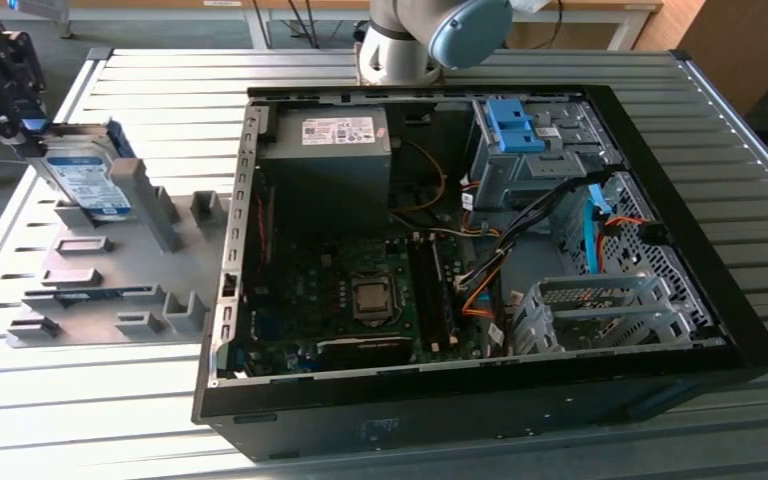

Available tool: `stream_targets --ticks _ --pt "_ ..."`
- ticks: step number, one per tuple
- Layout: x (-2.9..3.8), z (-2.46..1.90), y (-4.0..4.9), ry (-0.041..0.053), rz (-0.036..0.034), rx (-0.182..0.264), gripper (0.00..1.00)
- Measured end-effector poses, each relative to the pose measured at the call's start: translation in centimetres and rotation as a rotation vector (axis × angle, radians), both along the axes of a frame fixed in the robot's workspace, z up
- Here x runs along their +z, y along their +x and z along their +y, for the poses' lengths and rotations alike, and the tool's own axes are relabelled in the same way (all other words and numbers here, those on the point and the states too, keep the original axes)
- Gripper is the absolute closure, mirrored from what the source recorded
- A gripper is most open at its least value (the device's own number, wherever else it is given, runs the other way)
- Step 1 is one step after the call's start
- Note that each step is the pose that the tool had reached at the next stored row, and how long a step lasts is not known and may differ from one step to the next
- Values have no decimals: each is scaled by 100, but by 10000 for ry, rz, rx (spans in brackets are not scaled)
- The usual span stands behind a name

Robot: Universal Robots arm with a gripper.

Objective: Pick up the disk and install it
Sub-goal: 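Pick up the disk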

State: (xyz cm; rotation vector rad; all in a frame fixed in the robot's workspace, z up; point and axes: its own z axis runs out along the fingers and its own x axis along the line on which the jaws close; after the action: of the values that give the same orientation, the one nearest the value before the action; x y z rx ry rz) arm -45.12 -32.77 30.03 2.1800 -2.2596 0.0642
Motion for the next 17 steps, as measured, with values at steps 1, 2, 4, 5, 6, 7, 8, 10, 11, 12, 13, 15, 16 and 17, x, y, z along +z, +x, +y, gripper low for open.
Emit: stream_targets --ticks 1,2,4,5,6,7,8,10,11,12,13,15,16,17 --pt "0 0 0 1 0 151 63" --pt "0 -1 0 1 0 247 63" --pt "0 -1 0 0 0 316 63" --pt "0 -1 0 1 0 328 63" --pt "0 -2 0 0 0 339 63" --pt "0 -2 0 0 1 343 63" --pt "1 -2 0 0 1 300 63" --pt "0 -2 0 1 0 24 63" --pt "0 -2 0 1 1 -26 63" --pt "0 -2 0 0 1 -27 63" --pt "0 -2 0 0 1 -29 63" --pt "-1 -2 0 0 0 -30 63" --pt "-1 -2 0 1 0 -30 63" --pt "0 -2 0 0 0 -31 63"
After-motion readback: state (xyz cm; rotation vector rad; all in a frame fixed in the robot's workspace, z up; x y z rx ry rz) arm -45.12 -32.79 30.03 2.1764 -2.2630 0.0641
